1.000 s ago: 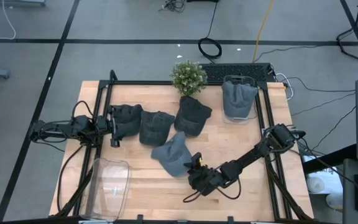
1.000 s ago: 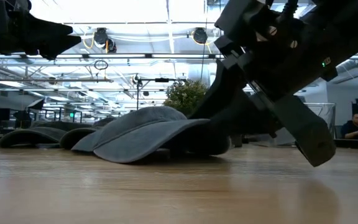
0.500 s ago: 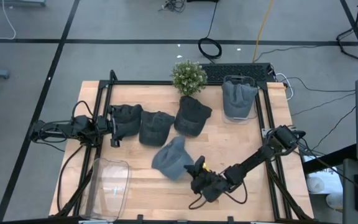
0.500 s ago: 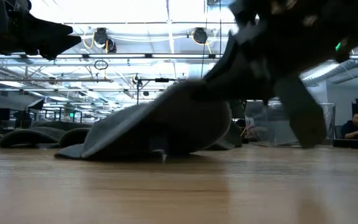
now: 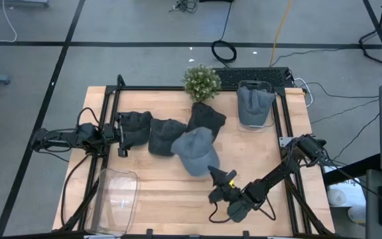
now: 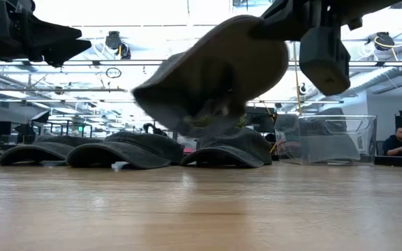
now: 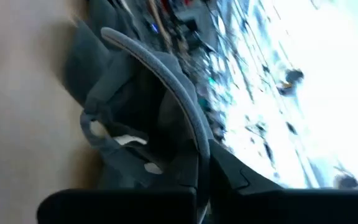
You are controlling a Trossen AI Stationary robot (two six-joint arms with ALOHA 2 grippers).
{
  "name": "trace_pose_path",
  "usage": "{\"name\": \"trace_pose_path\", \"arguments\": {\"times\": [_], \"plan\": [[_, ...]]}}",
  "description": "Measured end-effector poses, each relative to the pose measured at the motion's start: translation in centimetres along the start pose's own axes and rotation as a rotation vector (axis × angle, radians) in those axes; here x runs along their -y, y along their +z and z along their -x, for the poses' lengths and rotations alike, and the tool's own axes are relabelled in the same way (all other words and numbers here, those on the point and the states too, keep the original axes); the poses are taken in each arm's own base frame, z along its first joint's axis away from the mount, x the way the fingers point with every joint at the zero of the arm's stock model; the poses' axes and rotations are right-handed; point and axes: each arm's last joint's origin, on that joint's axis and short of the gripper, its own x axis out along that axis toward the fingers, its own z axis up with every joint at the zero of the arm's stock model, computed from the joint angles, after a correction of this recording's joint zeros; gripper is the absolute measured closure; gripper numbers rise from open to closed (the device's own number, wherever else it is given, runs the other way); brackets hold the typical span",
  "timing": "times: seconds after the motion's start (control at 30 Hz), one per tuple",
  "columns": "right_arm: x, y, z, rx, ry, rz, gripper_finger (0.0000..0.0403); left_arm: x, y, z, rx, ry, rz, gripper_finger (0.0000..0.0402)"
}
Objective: Pick & Place hat
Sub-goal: Put the gray cap into the top transparent bin
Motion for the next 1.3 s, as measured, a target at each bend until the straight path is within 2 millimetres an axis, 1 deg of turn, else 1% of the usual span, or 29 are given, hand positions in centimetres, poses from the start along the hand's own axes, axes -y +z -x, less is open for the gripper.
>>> {"name": "trace_pose_path", "arguments": {"times": [0.37,0.47,0.53,0.63,0.73,0.8,0.87,0.97,1.03,1.07,1.17,1.23,1.3], "plan": [[0.3,0.2,-0.3,-0.013,-0.008,-0.053,0.0402,0.0,0.0,0.0,0.0,0.0,0.0,0.0108],[0.9,0.2,-0.6,-0.021,-0.011,-0.057,0.0403,0.0,0.0,0.0,0.0,0.0,0.0,0.0108],[2.1,0.3,-0.9,-0.028,-0.014,-0.084,0.0403,0.0,0.0,0.0,0.0,0.0,0.0,0.0108],[4.8,0.3,-1.3,-0.029,-0.011,-0.118,0.0403,0.0,0.0,0.0,0.0,0.0,0.0,0.0108],[8.5,-0.2,-2.0,-0.034,-0.011,-0.143,0.0403,0.0,0.0,0.0,0.0,0.0,0.0,0.0108],[11.5,-1.0,-2.7,-0.056,-0.021,-0.156,0.0403,0.0,0.0,0.0,0.0,0.0,0.0,0.0108],[14.6,-2.4,-3.4,-0.089,-0.039,-0.183,0.0403,0.0,0.0,0.0,0.0,0.0,0.0,0.0108],[18.6,-5.7,-4.2,-0.154,-0.08,-0.265,0.0403,0.0,0.0,0.0,0.0,0.0,0.0,0.0108],[20.6,-8.4,-4.4,-0.181,-0.101,-0.337,0.0403,0.0,0.0,0.0,0.0,0.0,0.0,0.0108],[21.2,-9.7,-4.5,-0.194,-0.111,-0.361,0.0403,0.0,0.0,0.0,0.0,0.0,0.0,0.0108],[21.8,-13.8,-4.5,-0.234,-0.14,-0.4,0.0403,0.0,0.0,0.0,0.0,0.0,0.0,0.0108],[21.4,-16.3,-4.4,-0.259,-0.156,-0.409,0.0403,0.0,0.0,0.0,0.0,0.0,0.0,0.0108],[20.5,-18.4,-4.3,-0.282,-0.168,-0.404,0.0403,0.0,0.0,0.0,0.0,0.0,0.0,0.0108]]}}
